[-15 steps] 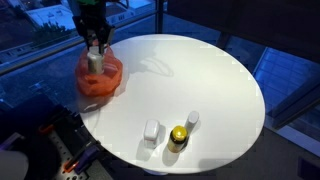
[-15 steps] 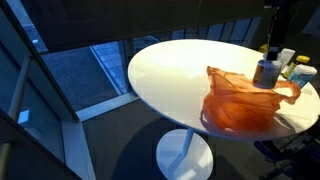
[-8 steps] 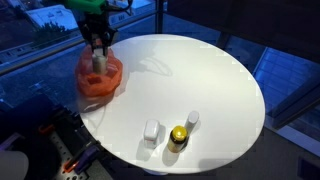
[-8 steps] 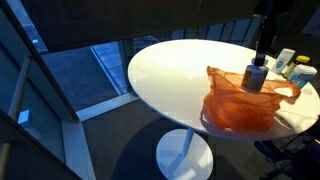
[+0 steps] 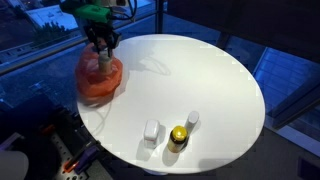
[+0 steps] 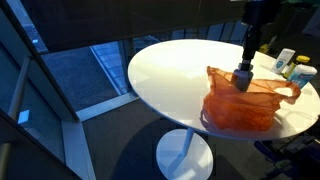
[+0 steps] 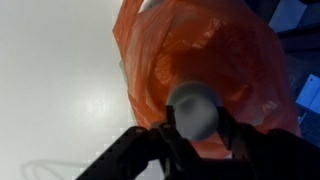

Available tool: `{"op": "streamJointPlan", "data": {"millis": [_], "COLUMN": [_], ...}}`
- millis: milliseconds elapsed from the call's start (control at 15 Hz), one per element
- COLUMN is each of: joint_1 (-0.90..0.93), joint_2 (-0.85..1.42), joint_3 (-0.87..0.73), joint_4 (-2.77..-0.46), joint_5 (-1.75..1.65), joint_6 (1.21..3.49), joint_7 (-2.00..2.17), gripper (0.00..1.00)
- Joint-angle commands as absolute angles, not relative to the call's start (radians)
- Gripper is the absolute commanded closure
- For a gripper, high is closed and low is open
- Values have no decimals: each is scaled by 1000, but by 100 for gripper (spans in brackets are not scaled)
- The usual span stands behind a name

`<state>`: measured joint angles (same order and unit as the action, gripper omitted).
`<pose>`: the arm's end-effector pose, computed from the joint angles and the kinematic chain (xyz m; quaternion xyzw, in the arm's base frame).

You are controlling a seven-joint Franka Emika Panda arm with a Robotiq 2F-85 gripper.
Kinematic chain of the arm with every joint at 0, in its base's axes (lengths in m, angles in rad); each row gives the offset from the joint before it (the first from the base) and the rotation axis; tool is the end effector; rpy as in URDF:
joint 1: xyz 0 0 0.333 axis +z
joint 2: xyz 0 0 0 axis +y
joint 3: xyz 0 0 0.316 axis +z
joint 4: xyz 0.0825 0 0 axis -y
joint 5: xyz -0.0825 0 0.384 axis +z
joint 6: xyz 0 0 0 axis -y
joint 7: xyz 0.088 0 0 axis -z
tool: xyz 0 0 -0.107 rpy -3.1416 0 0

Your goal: Pick up the white medicine bottle and put it in the orange plastic

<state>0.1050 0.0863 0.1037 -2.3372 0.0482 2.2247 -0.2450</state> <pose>0.4784 0.1031 0.2838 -0.9729 -0.2079 0.0986 0.0238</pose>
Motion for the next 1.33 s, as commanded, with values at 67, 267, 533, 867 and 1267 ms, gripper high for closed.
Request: {"op": "streamJointPlan", "data": {"millis": [67, 267, 533, 867, 1267], "joint_1": [92, 84, 70, 54, 35], "joint_2": [148, 184, 230, 279, 313], "joint_3": [102, 97, 87, 66, 38], "joint_4": [-2267, -2222, -2160, -2092, -2029], "joint_5": [51, 43, 34, 20, 0], "joint_6": [2259, 2274, 2294, 2312, 2335], "joint_7": [-257, -248, -238, -219, -195], "gripper": [81, 81, 81, 81, 81]}}
